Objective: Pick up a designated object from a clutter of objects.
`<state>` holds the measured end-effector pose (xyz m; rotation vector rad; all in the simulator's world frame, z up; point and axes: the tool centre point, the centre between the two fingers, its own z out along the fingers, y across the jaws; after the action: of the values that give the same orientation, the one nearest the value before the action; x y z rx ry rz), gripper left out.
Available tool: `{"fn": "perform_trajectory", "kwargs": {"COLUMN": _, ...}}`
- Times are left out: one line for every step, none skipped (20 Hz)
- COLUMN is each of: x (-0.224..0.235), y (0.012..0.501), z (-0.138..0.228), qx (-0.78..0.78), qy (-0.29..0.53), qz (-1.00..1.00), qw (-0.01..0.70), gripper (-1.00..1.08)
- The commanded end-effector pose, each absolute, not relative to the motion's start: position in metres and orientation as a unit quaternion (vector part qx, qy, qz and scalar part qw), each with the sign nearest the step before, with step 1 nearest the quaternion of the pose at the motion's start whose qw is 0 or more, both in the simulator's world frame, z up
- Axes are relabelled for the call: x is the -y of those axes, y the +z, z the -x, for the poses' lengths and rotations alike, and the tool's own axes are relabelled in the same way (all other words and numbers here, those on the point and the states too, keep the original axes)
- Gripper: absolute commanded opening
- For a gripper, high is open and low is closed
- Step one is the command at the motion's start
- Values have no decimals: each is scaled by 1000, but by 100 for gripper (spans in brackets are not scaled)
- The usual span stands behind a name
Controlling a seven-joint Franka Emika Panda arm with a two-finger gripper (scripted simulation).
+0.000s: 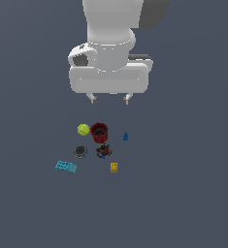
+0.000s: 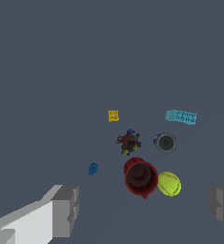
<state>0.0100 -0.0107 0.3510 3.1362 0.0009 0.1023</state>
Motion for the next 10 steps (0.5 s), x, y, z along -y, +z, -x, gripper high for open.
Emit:
{"fn": "perform_trajectory", "kwargs": {"x": 11, "y": 352, "z": -11, "qx": -6, "qy": 35, "qz": -999, "qw": 4, "gripper": 100}}
{"fn": "perform_trajectory", "kwargs": {"x": 11, "y": 352, "z": -11, "qx": -6, "qy": 35, "qz": -999, "qw": 4, "gripper": 100}}
{"fn": "perform_trajectory", "kwargs": {"x": 11, "y": 352, "z": -11, "qx": -6, "qy": 35, "qz": -999, "qw": 4, "gripper": 100}}
{"fn": "perform_trajectory", "kwargs": {"x": 11, "y": 352, "z": -11, "qx": -5, "qy": 34, "qz": -999, "qw": 4, "gripper": 100}}
{"fn": "perform_trajectory", "kwargs": {"x": 11, "y": 352, "z": -11, "qx": -5, "qy": 34, "qz": -999, "qw": 4, "gripper": 100}}
{"fn": "perform_trajectory", "kwargs": {"x": 11, "y": 352, "z": -11, "qx": -5, "qy": 34, "qz": -999, "qw": 4, "gripper": 100}}
{"fn": "perform_trajectory", "kwargs": {"x": 11, "y": 351, "z": -11, "qx": -5, "qy": 34, "qz": -999, "qw": 4, "gripper": 100}}
{"fn": "perform_trajectory", "kwargs": {"x": 12, "y": 350, "z": -11, "qx": -6, "qy": 34, "qz": -999, "qw": 3, "gripper": 100}}
{"fn": "perform_trajectory", "kwargs": {"x": 13, "y": 348, "z": -12, "qx": -6, "qy": 34, "qz": -999, "qw": 3, "gripper": 100}}
{"fn": "perform_trajectory", "kwargs": {"x": 14, "y": 345, "z": -13, "qx": -7, "qy": 34, "qz": -999, "qw": 3, "gripper": 100}}
